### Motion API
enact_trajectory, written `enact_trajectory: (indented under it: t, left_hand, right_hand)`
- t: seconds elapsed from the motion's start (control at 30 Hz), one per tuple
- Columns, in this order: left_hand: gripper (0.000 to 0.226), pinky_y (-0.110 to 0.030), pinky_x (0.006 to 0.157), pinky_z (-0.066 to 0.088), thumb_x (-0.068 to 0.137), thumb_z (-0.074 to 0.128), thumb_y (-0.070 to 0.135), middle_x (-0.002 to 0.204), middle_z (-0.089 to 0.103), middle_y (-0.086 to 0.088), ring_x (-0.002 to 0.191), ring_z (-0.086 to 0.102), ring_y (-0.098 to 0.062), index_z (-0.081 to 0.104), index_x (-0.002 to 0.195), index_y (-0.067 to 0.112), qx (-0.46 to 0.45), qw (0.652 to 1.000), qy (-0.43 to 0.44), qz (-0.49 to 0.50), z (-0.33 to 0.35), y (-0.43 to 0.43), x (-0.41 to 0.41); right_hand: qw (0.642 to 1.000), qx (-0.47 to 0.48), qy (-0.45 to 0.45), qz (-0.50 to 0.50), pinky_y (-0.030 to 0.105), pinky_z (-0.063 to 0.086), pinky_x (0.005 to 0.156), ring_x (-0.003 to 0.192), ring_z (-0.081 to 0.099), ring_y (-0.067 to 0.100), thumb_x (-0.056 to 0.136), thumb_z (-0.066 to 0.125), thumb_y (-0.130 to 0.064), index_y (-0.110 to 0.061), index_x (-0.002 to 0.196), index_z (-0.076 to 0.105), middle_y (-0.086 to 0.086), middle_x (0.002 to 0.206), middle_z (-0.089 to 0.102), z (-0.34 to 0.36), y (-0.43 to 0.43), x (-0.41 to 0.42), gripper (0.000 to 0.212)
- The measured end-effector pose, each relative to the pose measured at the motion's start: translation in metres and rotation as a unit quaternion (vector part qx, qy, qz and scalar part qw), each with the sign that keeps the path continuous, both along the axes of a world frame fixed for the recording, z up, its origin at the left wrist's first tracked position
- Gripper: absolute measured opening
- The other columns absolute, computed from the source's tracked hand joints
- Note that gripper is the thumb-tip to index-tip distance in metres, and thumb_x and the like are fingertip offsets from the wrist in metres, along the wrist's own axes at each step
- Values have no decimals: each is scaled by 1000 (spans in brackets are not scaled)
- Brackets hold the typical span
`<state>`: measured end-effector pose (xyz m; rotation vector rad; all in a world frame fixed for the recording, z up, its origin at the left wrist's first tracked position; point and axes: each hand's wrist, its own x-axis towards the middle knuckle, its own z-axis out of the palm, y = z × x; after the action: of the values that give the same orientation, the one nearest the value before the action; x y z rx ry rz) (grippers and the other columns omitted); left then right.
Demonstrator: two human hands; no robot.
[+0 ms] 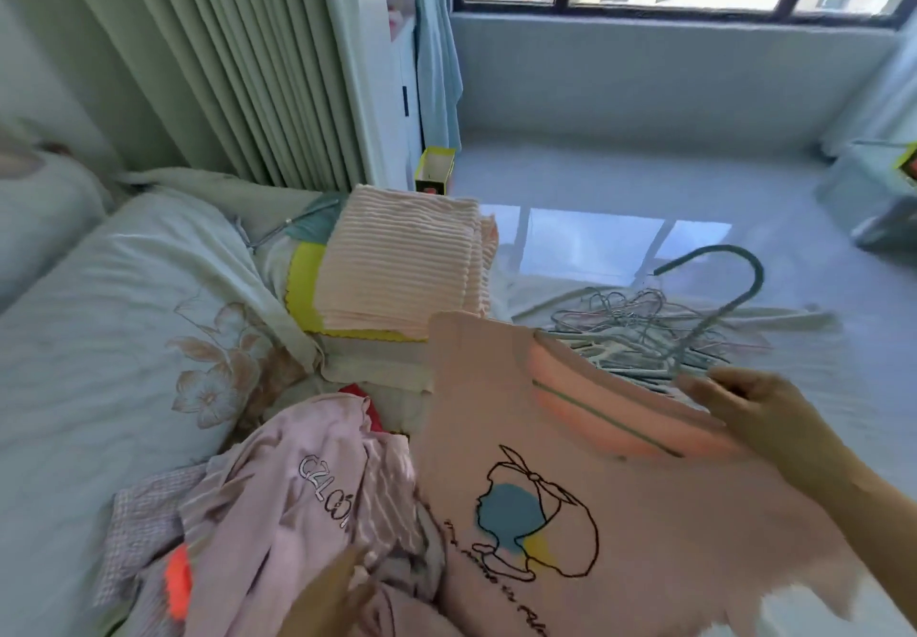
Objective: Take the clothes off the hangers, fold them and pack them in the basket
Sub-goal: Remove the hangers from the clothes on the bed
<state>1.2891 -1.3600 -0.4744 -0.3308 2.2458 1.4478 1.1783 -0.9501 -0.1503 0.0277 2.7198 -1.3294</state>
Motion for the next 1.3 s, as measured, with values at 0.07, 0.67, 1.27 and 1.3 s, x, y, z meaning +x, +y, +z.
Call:
enact_trajectory:
  t: [0.07, 0.67, 1.27, 1.3]
  left_hand:
    - [43, -22, 89, 39, 83, 60, 49, 113, 50, 6, 107, 49, -9, 43, 117, 30, -111, 980, 134, 98, 124, 61, -3]
    - [42, -20, 54, 30, 79, 60, 35, 55, 50, -13, 59, 47, -15, 56, 57, -1, -94, 880, 463, 55, 384, 374, -14]
    - [42, -18, 47, 29, 92, 56, 19, 45, 35, 9, 47, 33, -7, 38, 54, 14, -48, 962, 165, 211, 263, 365, 46]
    - [43, -18, 45, 27, 91, 56, 18, 41, 34, 9, 46, 32, -5, 38, 53, 15, -37, 962, 155, 221, 258, 356, 48]
  right_hand:
    - [1000, -11, 22, 14, 20, 14, 44, 49, 19, 8, 84, 65, -23, -6, 58, 36, -1, 56, 22, 32, 15, 11, 42]
    - [981, -17, 83, 175, 14, 34, 51, 49, 41, 3, 83, 58, -39, -13, 72, 68, -7, 54, 44, 121, 225, 119, 30]
    - [861, -489, 105, -99, 15, 20, 38, 39, 29, 4, 98, 40, -12, -16, 83, 63, -7, 49, 45, 87, 274, 84, 28]
    - [879, -459, 96, -90, 16, 21, 38, 40, 30, 4, 97, 40, -7, -14, 86, 62, -7, 49, 44, 81, 265, 79, 25]
